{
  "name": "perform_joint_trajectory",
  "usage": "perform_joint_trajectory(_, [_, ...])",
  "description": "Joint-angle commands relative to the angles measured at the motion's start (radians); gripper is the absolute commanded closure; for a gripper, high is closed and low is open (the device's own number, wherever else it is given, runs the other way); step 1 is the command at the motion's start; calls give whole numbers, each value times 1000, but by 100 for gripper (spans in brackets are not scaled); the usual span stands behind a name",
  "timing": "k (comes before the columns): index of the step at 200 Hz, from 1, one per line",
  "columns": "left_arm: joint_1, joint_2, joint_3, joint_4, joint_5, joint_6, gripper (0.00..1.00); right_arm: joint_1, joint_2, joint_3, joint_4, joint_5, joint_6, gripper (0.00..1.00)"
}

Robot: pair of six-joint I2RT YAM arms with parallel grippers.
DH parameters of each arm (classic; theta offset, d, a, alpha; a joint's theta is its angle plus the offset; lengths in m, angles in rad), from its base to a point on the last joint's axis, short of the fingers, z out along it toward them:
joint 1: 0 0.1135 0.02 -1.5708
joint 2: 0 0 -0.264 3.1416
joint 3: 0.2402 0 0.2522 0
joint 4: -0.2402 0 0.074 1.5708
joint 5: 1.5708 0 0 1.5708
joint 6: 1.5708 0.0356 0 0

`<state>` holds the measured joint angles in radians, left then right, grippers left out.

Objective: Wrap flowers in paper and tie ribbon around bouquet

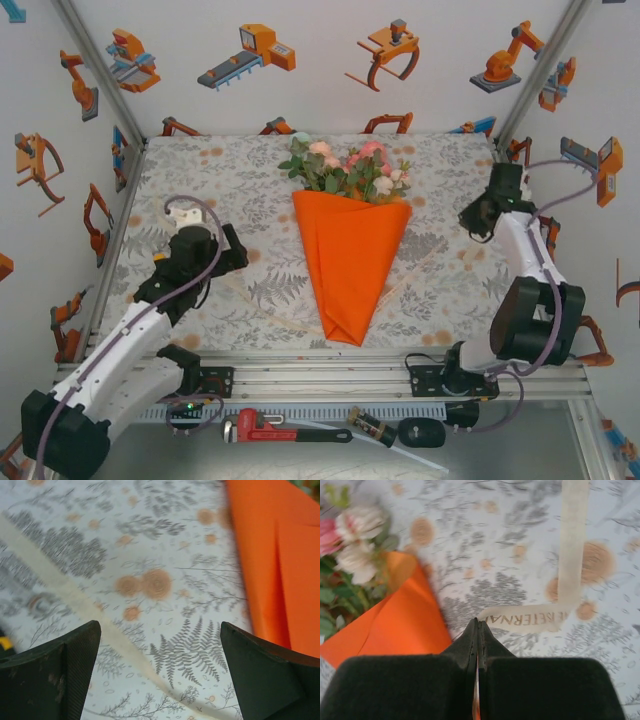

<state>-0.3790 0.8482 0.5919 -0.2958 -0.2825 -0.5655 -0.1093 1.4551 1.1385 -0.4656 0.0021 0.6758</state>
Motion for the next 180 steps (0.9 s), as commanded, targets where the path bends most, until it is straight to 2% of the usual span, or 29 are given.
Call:
perform_joint_trajectory(1, [93, 9, 24, -113, 57, -126, 5, 69, 26, 51, 12, 8, -93, 100])
perform_joint_trajectory(22, [175, 9, 19, -151, 79, -142, 5, 129, 30, 26, 94, -76, -103, 100])
perform_joint_trajectory(40, [226, 18, 26, -184, 73, -150, 5, 149, 41, -21, 114, -66, -77, 100])
perform_joint_trajectory(54, [253, 32, 33, -193, 62, -147, 5, 149, 54, -50, 95, -37, -60, 92])
perform_joint_trajectory(76, [286, 72, 35, -182, 36, -136, 9, 149, 42, -96, 89, 16, -72, 87])
perform_joint_trajectory(98, [317, 136, 30, -121, 72, -136, 23, 149, 8, -132, 105, 42, -88, 69])
perform_joint_trajectory(110, [318, 174, 26, -71, 111, -160, 29, 149, -8, -139, 98, 54, -94, 59])
perform_joint_trajectory(136, [306, 272, 23, 2, 173, -243, 39, 148, -55, -157, 78, 111, -91, 50])
perform_joint_trajectory(162, [254, 379, 61, -18, 126, -272, 44, 125, -96, -185, 70, 196, -66, 42])
perform_joint_trajectory(180, [223, 446, 91, -61, 78, -297, 46, 88, -108, -195, 76, 205, -36, 41])
